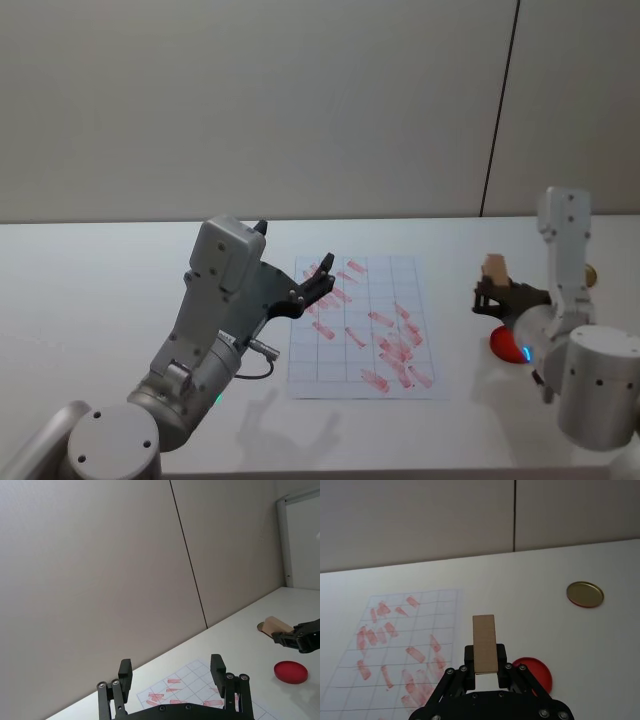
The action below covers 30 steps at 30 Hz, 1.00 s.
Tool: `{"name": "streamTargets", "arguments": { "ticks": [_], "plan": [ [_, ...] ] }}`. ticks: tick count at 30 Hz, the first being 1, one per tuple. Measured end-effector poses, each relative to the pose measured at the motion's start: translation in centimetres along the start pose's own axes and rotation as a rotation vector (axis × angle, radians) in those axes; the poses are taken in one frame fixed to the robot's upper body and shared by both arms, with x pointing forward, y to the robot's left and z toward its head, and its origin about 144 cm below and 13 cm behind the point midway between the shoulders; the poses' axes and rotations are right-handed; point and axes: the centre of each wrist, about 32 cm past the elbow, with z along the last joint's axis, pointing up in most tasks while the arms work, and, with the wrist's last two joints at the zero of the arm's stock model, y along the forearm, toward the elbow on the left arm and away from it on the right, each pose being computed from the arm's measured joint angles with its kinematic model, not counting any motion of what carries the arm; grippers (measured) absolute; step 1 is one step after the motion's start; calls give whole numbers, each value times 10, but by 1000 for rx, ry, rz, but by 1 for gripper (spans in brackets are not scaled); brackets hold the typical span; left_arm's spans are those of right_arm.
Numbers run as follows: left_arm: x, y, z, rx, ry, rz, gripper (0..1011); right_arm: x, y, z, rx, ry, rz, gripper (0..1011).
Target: Use the one hand to pick up the stamp and affix it onto the A4 paper.
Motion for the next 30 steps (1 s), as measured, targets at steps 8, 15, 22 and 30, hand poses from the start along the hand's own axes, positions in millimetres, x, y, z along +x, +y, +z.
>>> {"name": "streamTargets", "arguments": {
  "ticks": [8,15,22,30],
  "plan": [
    [0,0,0,0,0,0,993,16,16,-6,-58,12,-62,219],
    [0,0,0,0,0,0,993,26,34,-12,-113,18,-99,220],
    [0,0,0,0,0,0,993,32,47,-20,-160,18,-114,220],
    [0,0,0,0,0,0,993,34,56,-27,-195,15,-111,219]
  ]
}}
